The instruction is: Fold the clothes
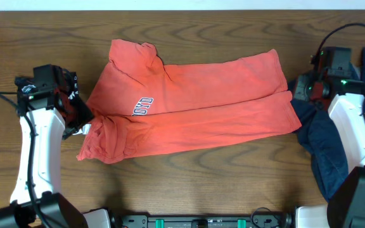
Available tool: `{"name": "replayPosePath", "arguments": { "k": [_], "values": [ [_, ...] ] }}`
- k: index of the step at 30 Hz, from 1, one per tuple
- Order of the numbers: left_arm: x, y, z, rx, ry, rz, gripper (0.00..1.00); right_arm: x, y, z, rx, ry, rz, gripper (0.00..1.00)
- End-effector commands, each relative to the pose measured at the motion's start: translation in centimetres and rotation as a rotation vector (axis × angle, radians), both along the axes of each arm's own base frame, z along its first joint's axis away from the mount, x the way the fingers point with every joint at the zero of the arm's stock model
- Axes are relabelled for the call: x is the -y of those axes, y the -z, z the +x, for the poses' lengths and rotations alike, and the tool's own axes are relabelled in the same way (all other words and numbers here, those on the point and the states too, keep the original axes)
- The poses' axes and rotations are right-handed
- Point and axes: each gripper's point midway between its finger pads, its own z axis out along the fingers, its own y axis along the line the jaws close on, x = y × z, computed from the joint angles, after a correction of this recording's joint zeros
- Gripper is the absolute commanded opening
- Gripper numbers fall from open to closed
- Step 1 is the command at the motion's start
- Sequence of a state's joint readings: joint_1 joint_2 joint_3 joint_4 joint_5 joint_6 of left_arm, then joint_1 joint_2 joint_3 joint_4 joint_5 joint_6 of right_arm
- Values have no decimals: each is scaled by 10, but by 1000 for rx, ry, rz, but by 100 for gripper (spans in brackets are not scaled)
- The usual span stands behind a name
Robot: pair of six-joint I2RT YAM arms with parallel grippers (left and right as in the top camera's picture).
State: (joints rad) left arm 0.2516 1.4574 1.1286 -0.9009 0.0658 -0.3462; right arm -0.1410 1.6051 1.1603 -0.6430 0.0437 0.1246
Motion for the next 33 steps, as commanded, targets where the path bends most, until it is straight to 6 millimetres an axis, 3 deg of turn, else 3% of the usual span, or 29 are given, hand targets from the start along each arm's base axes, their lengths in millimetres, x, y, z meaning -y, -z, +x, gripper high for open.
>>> {"name": "replayPosePath", "arguments": {
  "k": [1,5,12,15,17,20,27,30,33],
  "values": [
    [32,-10,14,68,103,-141,57,14,30,-2,-77,3,-15,8],
    [38,-10,16,70,129,-139,58,19,74,2,-154,-8,9,1],
    [41,-10,15,68,137,-140,57,23,118,11,-189,-30,18,1],
    [41,-10,14,63,136,-142,58,46,132,4,-229,26,-44,1],
    [41,-9,14,60,136,-143,58,78,138,-4,-257,101,-137,2],
    [41,-9,14,60,136,-142,58,130,135,-17,-260,245,-235,4],
    [41,-10,14,61,136,-142,58,219,108,-51,-217,614,-173,5],
    [41,-10,14,62,136,-142,58,241,93,-60,-215,692,-155,7],
    [40,-11,18,78,138,-137,58,228,81,-34,-144,608,6,16]
  ]
}}
